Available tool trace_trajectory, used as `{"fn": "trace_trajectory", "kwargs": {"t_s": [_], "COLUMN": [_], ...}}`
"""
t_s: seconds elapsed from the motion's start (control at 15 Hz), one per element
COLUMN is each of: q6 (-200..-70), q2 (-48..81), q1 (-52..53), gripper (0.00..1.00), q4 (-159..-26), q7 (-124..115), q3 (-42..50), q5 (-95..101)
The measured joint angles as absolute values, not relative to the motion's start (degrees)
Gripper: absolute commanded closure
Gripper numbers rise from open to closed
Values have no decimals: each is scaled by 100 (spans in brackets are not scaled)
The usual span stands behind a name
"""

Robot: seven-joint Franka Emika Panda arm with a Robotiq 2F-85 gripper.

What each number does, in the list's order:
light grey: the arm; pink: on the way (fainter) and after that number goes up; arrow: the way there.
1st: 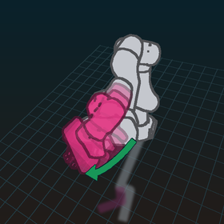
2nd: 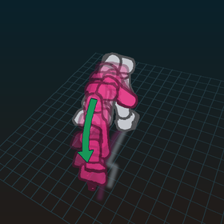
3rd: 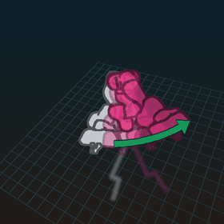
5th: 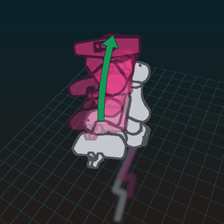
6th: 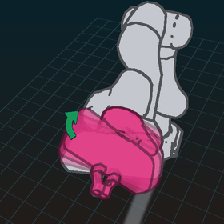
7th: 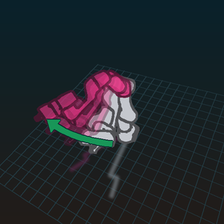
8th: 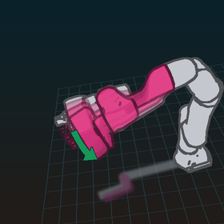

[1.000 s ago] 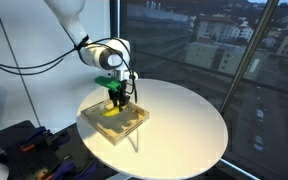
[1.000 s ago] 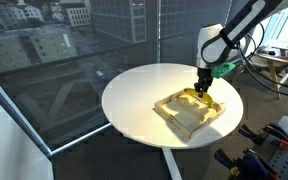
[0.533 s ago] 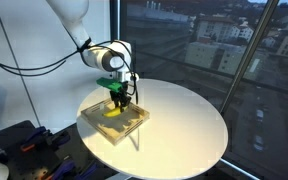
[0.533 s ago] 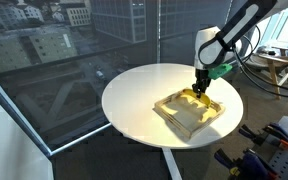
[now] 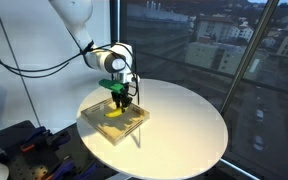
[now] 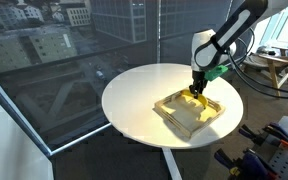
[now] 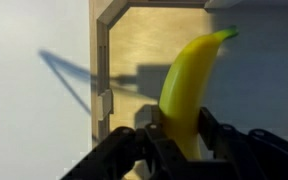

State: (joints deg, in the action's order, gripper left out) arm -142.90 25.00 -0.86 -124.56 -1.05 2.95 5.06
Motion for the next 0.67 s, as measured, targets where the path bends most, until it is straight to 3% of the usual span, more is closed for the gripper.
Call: {"fn": "trace_trajectory", "kwargs": {"t_s": [0.67], "q6": [-14294], "q2": [2784], "q1": [-70], "gripper": [84], "q4": [-12295], "q7": [-105], "q3": [298], "q5": [506]}}
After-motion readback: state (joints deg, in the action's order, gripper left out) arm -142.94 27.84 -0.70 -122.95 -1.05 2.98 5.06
